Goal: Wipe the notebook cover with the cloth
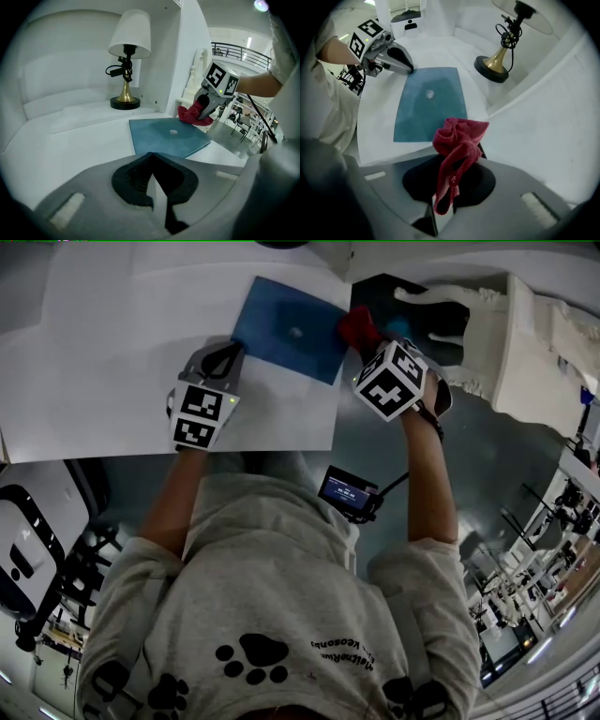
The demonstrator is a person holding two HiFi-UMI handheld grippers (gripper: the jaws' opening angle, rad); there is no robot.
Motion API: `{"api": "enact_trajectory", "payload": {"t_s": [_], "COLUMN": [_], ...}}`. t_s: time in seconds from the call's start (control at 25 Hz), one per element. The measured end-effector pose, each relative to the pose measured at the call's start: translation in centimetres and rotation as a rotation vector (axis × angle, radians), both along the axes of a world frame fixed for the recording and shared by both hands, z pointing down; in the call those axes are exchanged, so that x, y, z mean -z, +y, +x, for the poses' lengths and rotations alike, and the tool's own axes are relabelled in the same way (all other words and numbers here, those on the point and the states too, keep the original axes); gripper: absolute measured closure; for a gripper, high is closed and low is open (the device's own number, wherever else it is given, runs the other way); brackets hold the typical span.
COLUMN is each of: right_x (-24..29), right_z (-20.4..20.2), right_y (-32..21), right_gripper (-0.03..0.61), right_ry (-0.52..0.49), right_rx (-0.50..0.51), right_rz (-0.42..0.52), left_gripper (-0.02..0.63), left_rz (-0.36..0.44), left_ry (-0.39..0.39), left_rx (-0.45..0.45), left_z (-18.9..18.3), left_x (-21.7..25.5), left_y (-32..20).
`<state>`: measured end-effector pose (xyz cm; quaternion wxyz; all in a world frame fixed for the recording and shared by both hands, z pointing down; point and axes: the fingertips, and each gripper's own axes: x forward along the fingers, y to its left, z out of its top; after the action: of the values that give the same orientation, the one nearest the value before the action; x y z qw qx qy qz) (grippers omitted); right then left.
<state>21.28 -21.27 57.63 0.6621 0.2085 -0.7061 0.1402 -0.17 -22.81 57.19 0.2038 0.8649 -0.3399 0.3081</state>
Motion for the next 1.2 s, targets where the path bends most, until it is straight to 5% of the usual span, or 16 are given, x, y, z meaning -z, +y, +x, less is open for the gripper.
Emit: {"api": "enact_trajectory", "payload": {"t_s": [0.28,0.6,0.92,1.2], "right_x": [3.1,8.6,5.9,2.2], "right_z": [0.6,-8.0,-16.7,-20.0], "right_y": [-0.1,-3.2,-3.7,-3.9], "right_gripper": [0.531,0.531,0.531,0.531], "right_ry": [-0.002,-0.217,-0.315,-0.242], "right_rx": [-0.060,0.021,0.168,0.278], "right_rz": [0.061,0.217,0.173,0.094], "left_gripper": [0.615,0.615,0.615,0.615], "left_rz": [-0.006,-0.003,-0.004,-0.010], "left_ry": [0.004,0.003,0.004,0.007], "left_rx": [-0.008,-0.008,-0.004,0.003], "left_z": [0.3,0.2,0.2,-0.2], "left_x": [-0.1,0.1,0.2,0.4], "left_y": [0.0,0.0,0.1,0.2]}}
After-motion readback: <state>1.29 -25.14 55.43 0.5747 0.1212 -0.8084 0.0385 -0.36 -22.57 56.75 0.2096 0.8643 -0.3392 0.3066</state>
